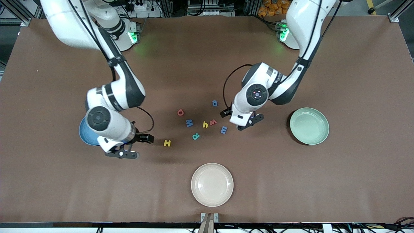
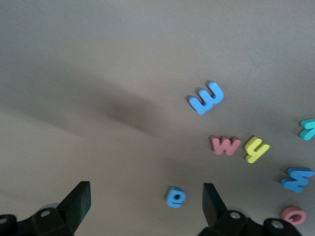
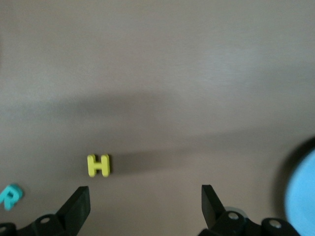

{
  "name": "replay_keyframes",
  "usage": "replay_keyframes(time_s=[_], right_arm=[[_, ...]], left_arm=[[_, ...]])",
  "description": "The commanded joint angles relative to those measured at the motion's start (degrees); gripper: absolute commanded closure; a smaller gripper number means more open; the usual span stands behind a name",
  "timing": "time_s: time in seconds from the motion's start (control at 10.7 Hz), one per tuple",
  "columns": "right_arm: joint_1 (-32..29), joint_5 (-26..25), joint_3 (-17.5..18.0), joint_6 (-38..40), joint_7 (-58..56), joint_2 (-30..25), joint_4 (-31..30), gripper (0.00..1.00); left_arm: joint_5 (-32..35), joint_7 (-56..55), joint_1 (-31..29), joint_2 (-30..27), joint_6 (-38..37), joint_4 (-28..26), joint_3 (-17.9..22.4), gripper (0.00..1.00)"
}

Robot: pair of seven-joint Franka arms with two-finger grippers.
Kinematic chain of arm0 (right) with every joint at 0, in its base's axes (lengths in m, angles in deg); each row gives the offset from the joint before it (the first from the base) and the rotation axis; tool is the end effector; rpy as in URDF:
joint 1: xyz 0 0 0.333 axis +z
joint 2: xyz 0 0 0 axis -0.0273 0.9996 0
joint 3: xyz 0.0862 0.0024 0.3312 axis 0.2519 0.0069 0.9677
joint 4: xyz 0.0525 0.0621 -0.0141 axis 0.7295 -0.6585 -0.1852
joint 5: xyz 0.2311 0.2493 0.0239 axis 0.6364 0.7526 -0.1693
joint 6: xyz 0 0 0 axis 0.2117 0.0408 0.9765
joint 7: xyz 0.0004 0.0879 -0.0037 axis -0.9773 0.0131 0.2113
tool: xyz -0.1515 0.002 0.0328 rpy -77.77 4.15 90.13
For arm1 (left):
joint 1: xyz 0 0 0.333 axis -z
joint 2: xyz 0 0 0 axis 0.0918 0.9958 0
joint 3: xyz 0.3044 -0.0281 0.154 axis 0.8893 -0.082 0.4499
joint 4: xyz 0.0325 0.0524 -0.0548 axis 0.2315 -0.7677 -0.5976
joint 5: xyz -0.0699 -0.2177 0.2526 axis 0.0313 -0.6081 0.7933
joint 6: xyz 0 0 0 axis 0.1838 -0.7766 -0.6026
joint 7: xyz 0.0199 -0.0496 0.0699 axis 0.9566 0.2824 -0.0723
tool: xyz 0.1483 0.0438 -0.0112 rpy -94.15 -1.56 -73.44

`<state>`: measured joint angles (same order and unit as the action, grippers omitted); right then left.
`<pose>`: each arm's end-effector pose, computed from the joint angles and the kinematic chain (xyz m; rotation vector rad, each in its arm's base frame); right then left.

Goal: Sort uppercase to blue plate, lowercase to green plate
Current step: 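Lower and grasp the H with the right gripper while the left gripper descends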

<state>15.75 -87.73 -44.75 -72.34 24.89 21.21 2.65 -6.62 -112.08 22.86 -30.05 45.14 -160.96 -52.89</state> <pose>0.6361 0.2237 0.2947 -3.1299 0.1865 0.0357 0.4930 -0.4003 0.2694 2.9479 0.7590 -0.3787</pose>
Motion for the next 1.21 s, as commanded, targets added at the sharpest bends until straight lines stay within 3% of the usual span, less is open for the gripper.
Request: replay_keyframes(time_s=[0.0, 0.28, 0.37, 0.74, 1.12], right_arm=[[1.5, -2.6, -0.5, -2.0, 5.0, 4.3, 3.1, 0.00], [3.8, -2.7, -0.5, -2.5, 10.5, 9.4, 6.9, 0.00], [4.6, -2.7, -0.5, -2.7, 12.2, 10.7, 7.4, 0.00], [5.8, -2.6, -0.5, -7.6, 12.4, 13.2, 6.8, 0.00], [6.8, -2.9, -0.5, -7.7, 12.5, 13.6, 6.2, 0.00]], left_arm=[[-1.4, -5.7, 3.5, 4.0, 1.1, 3.5, 1.0, 0.00], [-0.9, -11.7, 8.2, 6.9, 1.4, 5.5, 2.5, 0.00], [-0.9, -11.8, 9.7, 7.4, 1.4, 5.4, 3.1, 0.04], [0.1, -11.6, 11.9, 10.2, 1.4, 5.3, 3.8, 0.06], [0.5, -10.7, 12.2, 11.0, 1.7, 5.0, 4.4, 0.29]])
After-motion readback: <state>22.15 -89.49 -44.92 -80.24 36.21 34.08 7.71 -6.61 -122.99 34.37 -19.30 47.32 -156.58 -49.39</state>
